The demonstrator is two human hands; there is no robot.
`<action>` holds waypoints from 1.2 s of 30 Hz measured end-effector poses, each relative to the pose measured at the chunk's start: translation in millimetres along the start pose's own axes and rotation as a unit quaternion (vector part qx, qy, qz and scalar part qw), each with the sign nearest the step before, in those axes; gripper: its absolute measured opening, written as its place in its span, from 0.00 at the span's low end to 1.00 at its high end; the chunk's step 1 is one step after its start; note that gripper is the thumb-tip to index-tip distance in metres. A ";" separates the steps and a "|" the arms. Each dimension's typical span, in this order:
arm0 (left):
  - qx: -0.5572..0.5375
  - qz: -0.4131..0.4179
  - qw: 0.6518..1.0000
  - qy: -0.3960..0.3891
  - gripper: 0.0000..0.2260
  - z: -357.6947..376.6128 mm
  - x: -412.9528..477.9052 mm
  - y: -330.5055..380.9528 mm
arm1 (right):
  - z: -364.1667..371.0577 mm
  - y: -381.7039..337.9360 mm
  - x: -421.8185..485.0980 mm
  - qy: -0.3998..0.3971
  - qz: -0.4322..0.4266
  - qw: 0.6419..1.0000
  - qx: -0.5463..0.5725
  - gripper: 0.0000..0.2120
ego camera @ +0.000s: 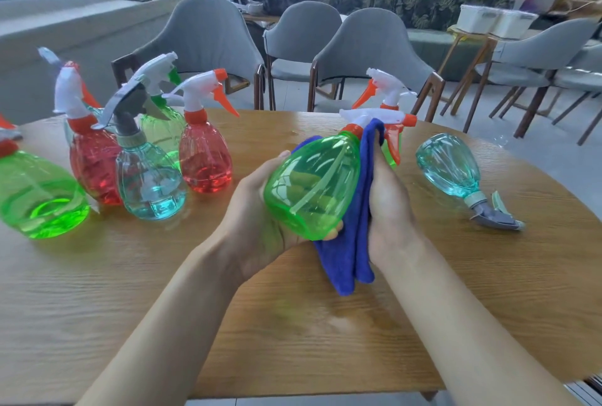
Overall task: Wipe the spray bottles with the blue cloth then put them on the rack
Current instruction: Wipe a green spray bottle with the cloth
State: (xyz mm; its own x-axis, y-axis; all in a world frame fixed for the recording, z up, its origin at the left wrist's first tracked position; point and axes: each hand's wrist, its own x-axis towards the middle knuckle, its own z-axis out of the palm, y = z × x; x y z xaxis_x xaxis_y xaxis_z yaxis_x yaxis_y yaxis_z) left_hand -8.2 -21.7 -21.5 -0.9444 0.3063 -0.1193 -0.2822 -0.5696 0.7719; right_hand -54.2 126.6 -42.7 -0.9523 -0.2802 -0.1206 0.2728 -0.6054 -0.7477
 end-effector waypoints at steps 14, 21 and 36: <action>-0.079 -0.041 0.996 -0.031 0.16 0.6 -0.7 -4.4 | 0.4 -3.6 -2.7 0.007 -0.033 0.999 0.002 0.40; -0.066 0.019 0.997 0.035 0.14 -1.7 3.0 -4.6 | 1.9 8.4 -0.5 0.020 -0.049 0.998 0.036 0.30; -0.018 0.056 0.997 0.059 0.13 -0.3 3.1 -2.7 | 5.5 12.3 -0.8 0.022 -0.040 0.998 0.032 0.30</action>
State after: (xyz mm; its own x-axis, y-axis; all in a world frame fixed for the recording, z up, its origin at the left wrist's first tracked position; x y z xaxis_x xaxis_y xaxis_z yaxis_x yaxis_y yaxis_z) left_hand -10.4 -19.4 -24.2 -0.9830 0.1492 -0.1074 -0.1777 -0.6222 0.7624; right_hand -49.4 115.3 -48.2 -0.9763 -0.1962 -0.0911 0.2015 -0.6711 -0.7135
